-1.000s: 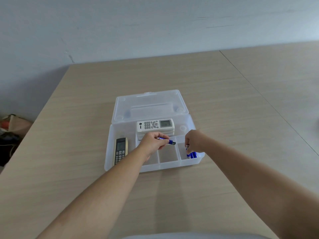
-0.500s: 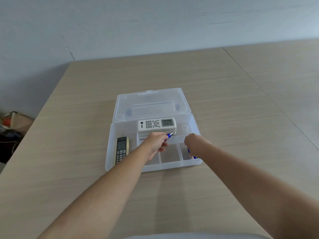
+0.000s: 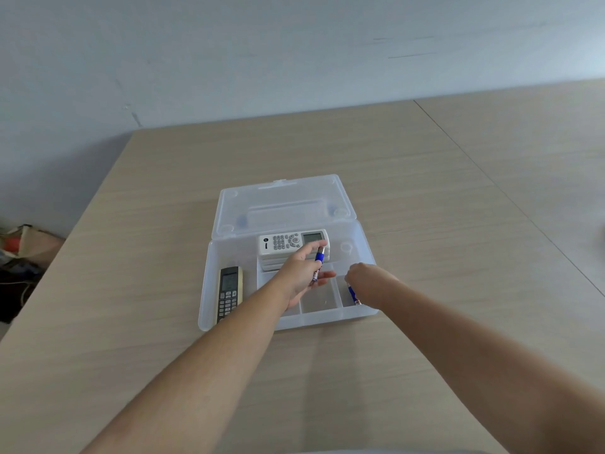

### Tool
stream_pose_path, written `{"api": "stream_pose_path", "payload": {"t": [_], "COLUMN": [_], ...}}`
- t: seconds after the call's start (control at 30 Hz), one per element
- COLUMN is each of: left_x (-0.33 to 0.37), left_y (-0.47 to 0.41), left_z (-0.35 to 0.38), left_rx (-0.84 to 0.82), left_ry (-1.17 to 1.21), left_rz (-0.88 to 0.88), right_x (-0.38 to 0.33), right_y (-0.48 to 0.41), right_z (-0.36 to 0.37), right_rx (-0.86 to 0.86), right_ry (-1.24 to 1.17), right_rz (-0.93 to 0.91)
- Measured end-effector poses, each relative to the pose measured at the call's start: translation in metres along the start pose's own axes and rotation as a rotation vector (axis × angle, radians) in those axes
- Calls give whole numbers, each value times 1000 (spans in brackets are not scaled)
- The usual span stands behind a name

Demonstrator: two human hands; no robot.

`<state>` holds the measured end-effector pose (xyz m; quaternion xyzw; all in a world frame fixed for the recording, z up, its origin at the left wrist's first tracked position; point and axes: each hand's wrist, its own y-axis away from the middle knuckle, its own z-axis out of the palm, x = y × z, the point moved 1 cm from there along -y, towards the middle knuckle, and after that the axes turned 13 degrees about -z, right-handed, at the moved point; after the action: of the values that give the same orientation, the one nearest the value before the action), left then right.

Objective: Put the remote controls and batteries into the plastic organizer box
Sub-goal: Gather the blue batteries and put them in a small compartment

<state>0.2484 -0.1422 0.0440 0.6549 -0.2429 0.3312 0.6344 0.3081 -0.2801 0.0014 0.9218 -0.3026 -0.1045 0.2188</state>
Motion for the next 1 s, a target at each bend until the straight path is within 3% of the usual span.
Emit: {"api": "stream_pose_path", "payload": {"t": [0.13, 0.23, 0.43, 0.5, 0.7, 1.0], "left_x": [-1, -4, 1, 3, 1, -4], "left_y": [4, 2, 1, -2, -22, -46], "left_z": [-1, -4, 11, 23, 62, 91], "left_rx": [7, 112, 208, 249, 383, 363], "left_ry": [-74, -312, -498, -574, -925, -1219], "left_rz": [2, 34, 114, 153, 126, -23], "right_x": [-3, -1, 29, 38, 45, 48], "right_y": [1, 3, 28, 34, 44, 44], "right_z": [-3, -8, -23, -20, 2, 11], "right_rx": [-39, -17, 480, 550, 493, 514], "right_ry": [3, -38, -358, -509, -955, -1025], "right_rz": [-1, 34, 191, 264, 337, 309]}}
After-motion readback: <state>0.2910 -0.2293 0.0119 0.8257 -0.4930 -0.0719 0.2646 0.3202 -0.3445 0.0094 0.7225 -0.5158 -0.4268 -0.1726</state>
